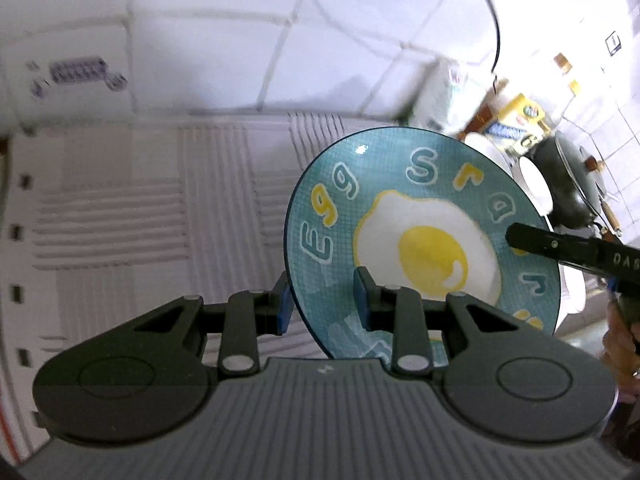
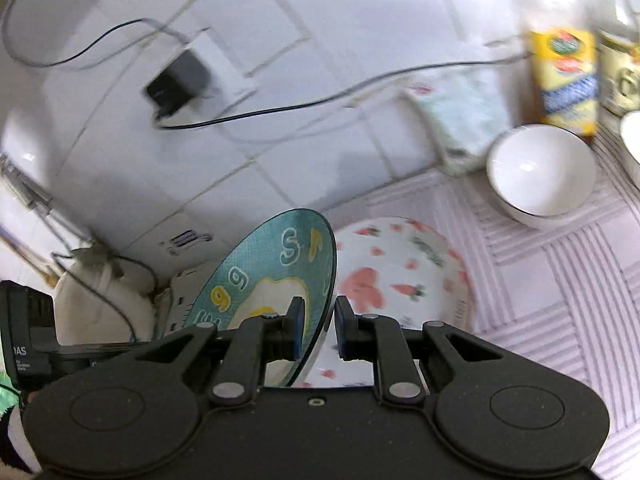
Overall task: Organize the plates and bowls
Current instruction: 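Lift the teal egg plate with both grippers and carry it onto the bunny plate, then lower the egg plate onto the stack and open both grippers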
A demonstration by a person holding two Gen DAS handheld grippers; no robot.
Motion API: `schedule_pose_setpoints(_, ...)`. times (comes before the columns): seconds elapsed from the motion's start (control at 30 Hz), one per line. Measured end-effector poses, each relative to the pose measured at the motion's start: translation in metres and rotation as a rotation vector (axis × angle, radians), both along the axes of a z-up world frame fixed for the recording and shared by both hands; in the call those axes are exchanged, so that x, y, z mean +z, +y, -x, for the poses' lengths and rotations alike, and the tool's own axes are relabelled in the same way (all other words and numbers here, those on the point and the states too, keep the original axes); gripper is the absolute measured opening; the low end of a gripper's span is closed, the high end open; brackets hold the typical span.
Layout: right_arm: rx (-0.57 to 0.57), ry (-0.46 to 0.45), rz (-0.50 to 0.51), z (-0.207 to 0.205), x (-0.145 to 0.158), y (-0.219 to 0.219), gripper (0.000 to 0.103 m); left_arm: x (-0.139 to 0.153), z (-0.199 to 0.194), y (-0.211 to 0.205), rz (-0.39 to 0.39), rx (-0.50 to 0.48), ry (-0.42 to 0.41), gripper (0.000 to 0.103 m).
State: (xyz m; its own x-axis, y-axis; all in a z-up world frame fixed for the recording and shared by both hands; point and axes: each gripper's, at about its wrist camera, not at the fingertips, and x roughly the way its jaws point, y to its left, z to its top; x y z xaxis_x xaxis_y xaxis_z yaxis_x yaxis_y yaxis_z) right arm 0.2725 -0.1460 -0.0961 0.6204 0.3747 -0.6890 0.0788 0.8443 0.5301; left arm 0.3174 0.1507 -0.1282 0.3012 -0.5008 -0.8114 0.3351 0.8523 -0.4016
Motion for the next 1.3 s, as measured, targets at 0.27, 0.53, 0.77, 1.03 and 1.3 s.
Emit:
schedule_pose_setpoints(0.27, -0.06, 0.086, -0.018, -0.002, -0.04, -0.031, 0.021, -0.018, -0.015, -0.045, -0.1, -0.072, 0.063, 0.029)
schedule_pose_setpoints(0.53, -0.044, 0.135, -0.036, -0.016, -0.065, -0.047, 0.021, -0.03, -0.032, -0.069, -0.19, -0.122, 0.103, 0.031)
schedule_pose_setpoints(0.77, -0.017, 0.164, 0.027, -0.025, -0.077, -0.04, 0.02, -0.031, -0.043, -0.078, -0.27, -0.159, 0.1, 0.033)
schedule_pose_setpoints(1.03, 0.066, 0.178, 0.28, -0.034, -0.065, -0.002, 0.03, -0.041, -0.058, -0.08, -0.335, -0.127, 0.169, 0.033)
schedule_pose_setpoints(1.3, 0.07, 0.147, 0.411, -0.03, -0.058, 0.016, 0.038, -0.041, -0.051, -0.089, -0.395, -0.163, 0.127, 0.031)
